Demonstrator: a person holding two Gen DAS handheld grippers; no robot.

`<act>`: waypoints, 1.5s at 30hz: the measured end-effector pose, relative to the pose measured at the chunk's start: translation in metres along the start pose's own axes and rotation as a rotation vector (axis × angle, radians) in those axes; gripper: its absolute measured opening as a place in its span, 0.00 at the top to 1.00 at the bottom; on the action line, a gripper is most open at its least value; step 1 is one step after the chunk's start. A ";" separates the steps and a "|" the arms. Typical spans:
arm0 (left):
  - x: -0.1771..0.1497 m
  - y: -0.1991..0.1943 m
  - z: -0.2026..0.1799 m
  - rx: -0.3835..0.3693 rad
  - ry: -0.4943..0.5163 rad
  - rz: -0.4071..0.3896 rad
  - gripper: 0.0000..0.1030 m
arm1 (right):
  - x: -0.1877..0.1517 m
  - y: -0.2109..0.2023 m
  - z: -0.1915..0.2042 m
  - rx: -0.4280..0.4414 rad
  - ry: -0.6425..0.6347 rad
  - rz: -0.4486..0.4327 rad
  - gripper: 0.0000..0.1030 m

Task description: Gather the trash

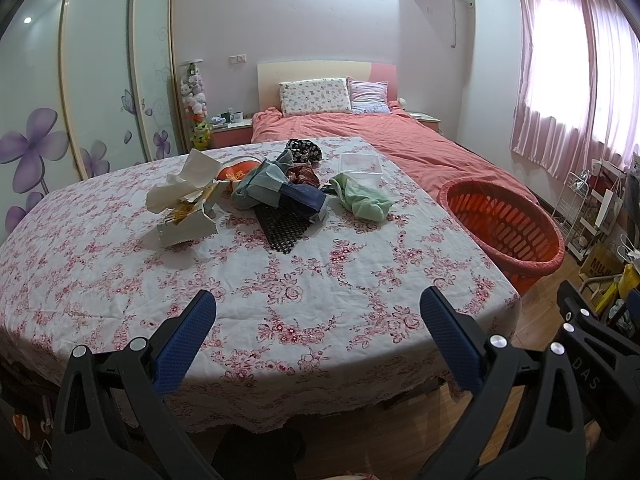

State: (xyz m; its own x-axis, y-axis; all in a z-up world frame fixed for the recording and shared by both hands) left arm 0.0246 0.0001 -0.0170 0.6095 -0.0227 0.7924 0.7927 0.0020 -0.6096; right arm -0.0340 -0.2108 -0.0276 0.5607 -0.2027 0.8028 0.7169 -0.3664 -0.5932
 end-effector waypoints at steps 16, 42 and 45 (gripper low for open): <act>0.000 0.000 0.000 0.002 0.001 0.002 0.02 | 0.001 0.001 -0.002 0.003 0.001 0.000 0.04; 0.030 0.063 0.110 0.104 -0.156 0.102 0.02 | 0.081 0.090 0.121 0.395 -0.071 0.119 0.10; 0.034 0.071 0.127 0.147 -0.168 0.117 0.02 | 0.086 0.116 0.147 0.451 -0.089 0.191 0.19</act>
Point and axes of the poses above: each gripper's, at about its wrist camera, not at the fingertips, and y roughly the way its jaws point, z to its left, x to its top, the point moved 3 cm from there along y, roughly the way its jaws point, and after that the axes turned 3 degrees about z, right-handed, at the moved point
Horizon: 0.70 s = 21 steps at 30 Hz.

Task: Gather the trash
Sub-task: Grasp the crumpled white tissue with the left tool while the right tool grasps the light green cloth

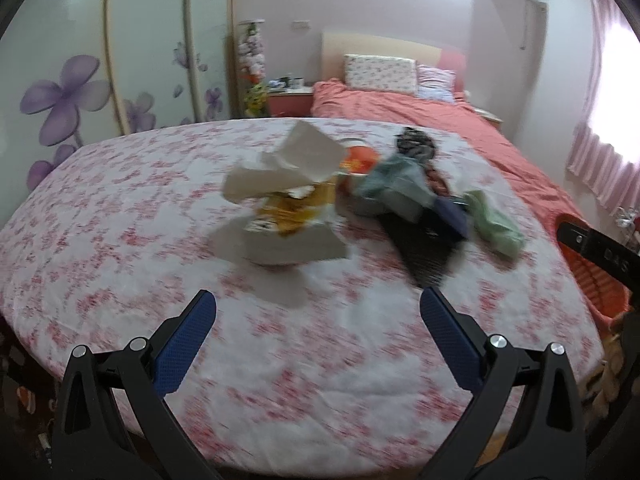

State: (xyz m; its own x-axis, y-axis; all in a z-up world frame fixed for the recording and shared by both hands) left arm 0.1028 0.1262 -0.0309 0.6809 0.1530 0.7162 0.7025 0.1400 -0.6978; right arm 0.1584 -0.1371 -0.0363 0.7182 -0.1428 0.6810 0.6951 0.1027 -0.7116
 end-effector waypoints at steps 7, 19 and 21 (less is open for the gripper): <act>0.015 0.018 0.030 0.002 -0.042 0.002 0.02 | 0.017 0.061 0.023 0.058 -0.001 0.100 0.34; 0.048 0.045 0.060 -0.004 -0.060 -0.022 0.02 | 0.022 0.107 0.050 -0.033 -0.179 0.155 0.69; 0.056 0.049 0.061 -0.013 -0.057 -0.033 0.02 | 0.021 0.105 0.049 -0.027 -0.182 0.160 0.85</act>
Point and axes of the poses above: each gripper's, at about its wrist camera, not at the fingertips, and y roughly the way its jaws point, z to its left, x to its top, the point moved 3 cm from there along y, roughly the way its jaws point, and after that the axes turned 3 degrees about z, right-handed, at the moved point
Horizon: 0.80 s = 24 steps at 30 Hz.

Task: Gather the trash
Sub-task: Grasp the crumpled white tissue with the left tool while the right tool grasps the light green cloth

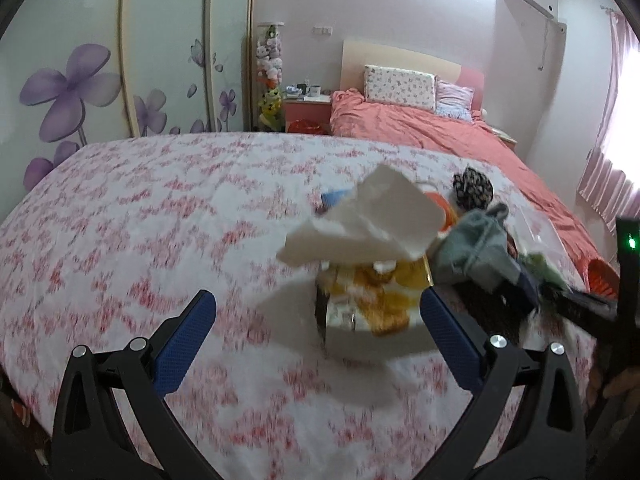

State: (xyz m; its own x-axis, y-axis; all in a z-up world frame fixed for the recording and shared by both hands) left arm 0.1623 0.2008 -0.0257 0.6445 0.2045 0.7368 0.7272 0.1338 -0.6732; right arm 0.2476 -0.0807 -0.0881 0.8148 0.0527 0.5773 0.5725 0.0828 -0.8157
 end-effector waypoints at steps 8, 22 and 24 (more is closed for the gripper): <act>0.033 0.033 -0.010 -0.034 0.035 0.027 0.02 | -0.011 -0.012 -0.008 0.077 0.047 0.015 0.91; 0.029 0.080 -0.001 -0.205 0.009 0.206 0.34 | -0.016 -0.016 -0.004 0.063 0.040 0.020 0.91; 0.029 0.080 -0.002 -0.220 0.013 0.208 0.48 | -0.016 -0.016 -0.004 0.061 0.040 0.021 0.90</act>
Point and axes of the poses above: each gripper's, at about its wrist camera, not at the fingertips, and y roughly the way its jaws point, z to its left, x to its top, the point moved 3 cm from there along y, roughly the way its jaws point, and after that the axes turned 3 degrees about z, right-handed, at the moved point
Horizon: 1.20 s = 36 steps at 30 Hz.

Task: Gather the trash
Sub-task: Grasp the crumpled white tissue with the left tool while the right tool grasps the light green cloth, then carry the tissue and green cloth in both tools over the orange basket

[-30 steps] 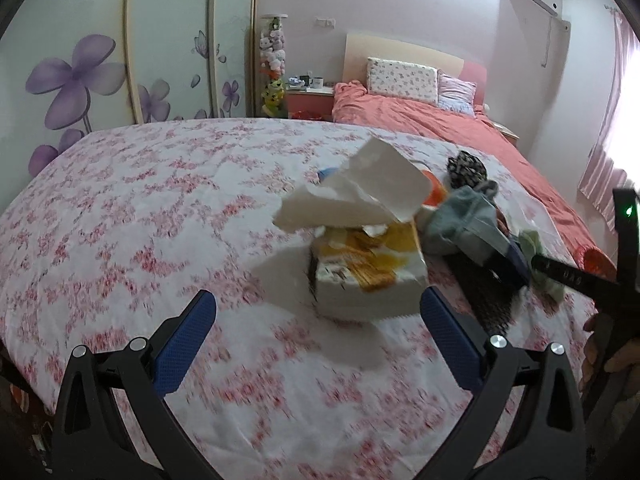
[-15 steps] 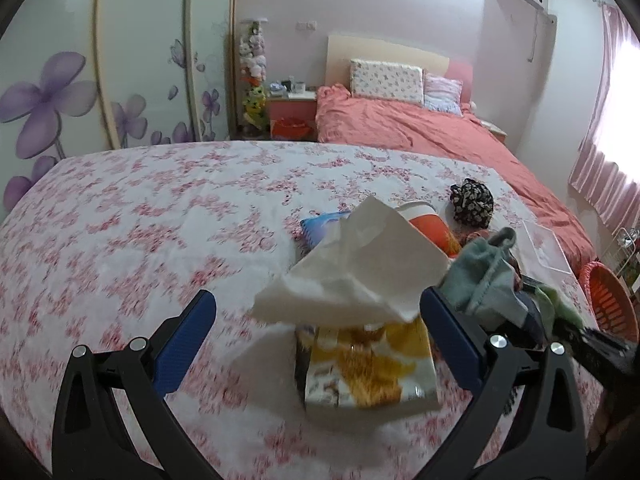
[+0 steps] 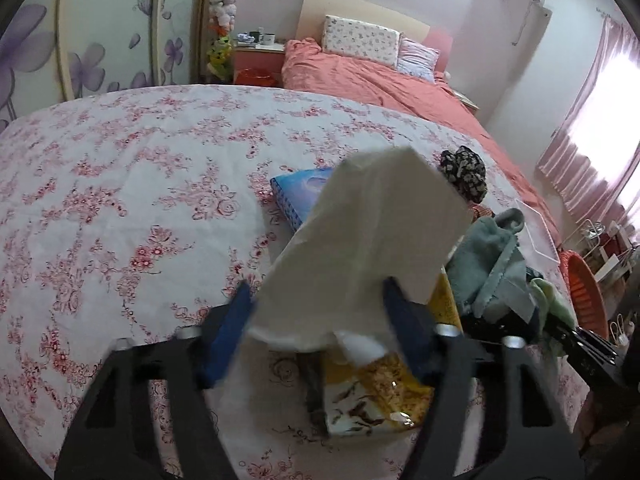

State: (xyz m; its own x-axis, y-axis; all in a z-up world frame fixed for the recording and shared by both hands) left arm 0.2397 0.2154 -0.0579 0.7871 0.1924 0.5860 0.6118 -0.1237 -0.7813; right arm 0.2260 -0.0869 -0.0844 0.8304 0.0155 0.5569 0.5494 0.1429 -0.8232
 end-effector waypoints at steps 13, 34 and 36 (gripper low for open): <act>0.009 -0.018 -0.014 0.011 0.082 -0.080 0.94 | 0.000 -0.015 0.000 -0.001 0.000 -0.028 0.90; 0.047 0.016 -0.026 -0.027 0.134 -0.070 0.41 | 0.000 -0.011 0.000 -0.009 -0.001 -0.015 0.90; 0.045 0.018 -0.029 -0.035 0.147 -0.058 0.54 | 0.000 -0.010 0.000 -0.007 0.001 -0.012 0.90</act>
State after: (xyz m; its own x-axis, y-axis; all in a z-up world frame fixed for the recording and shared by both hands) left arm 0.2889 0.1935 -0.0395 0.7515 0.0563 0.6573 0.6572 -0.1504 -0.7386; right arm 0.2203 -0.0883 -0.0766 0.8237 0.0125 0.5669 0.5603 0.1359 -0.8171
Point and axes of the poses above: each gripper's, at about its wrist camera, not at the fingertips, and y roughly the way its jaws point, z to its left, x to its top, the point moved 3 cm from there along y, roughly the way its jaws point, and after that the axes turned 3 degrees about z, right-handed, at the moved point
